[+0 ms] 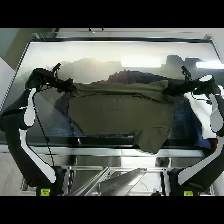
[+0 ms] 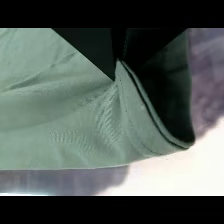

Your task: Fold the shirts.

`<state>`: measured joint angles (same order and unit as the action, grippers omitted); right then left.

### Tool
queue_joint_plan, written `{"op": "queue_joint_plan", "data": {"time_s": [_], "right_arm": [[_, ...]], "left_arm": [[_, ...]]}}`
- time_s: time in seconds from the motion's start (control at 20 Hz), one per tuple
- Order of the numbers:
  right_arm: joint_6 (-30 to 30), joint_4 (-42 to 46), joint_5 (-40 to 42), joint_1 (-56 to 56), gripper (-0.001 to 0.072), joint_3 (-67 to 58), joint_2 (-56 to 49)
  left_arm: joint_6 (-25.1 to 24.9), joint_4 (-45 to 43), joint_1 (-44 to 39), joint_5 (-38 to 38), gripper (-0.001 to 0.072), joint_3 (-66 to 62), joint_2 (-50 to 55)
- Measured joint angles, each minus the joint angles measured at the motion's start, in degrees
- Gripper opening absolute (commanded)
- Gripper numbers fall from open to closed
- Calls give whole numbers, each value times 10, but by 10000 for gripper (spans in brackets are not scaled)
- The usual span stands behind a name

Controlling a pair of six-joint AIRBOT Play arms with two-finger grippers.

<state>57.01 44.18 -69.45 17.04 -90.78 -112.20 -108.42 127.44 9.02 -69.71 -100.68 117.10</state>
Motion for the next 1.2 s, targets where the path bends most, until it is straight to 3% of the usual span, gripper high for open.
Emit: {"op": "queue_joint_plan", "data": {"time_s": [0.05,0.1,0.15,0.25,0.3,0.45,0.6,0.9,0.95,1.0,1.2], "right_arm": [[0,3,2,0,249,0,2],[0,5,0,0,251,-1,8],[1,7,-7,2,270,-1,19],[9,16,-23,12,520,-2,52],[19,30,-34,19,540,-1,73],[53,74,-74,48,540,27,137],[70,96,-99,89,540,132,214],[100,108,-64,165,537,430,401],[106,109,-54,173,507,475,429],[109,109,-40,179,428,518,456],[116,95,5,189,429,633,503]], "left_arm": [[-2,-2,-1,-5,498,-6,0],[-2,-3,-1,-18,611,-19,0],[-2,-4,2,-34,587,-36,0],[10,-4,10,-78,584,-77,-2],[23,-11,16,-106,584,-95,-5],[53,-58,29,-178,585,-93,-40],[61,-94,38,-193,585,11,-117],[24,-115,39,-121,585,363,-310],[15,-116,39,-105,585,412,-336],[7,-116,39,-90,585,458,-362],[-22,-101,39,-27,585,579,-444]]}}
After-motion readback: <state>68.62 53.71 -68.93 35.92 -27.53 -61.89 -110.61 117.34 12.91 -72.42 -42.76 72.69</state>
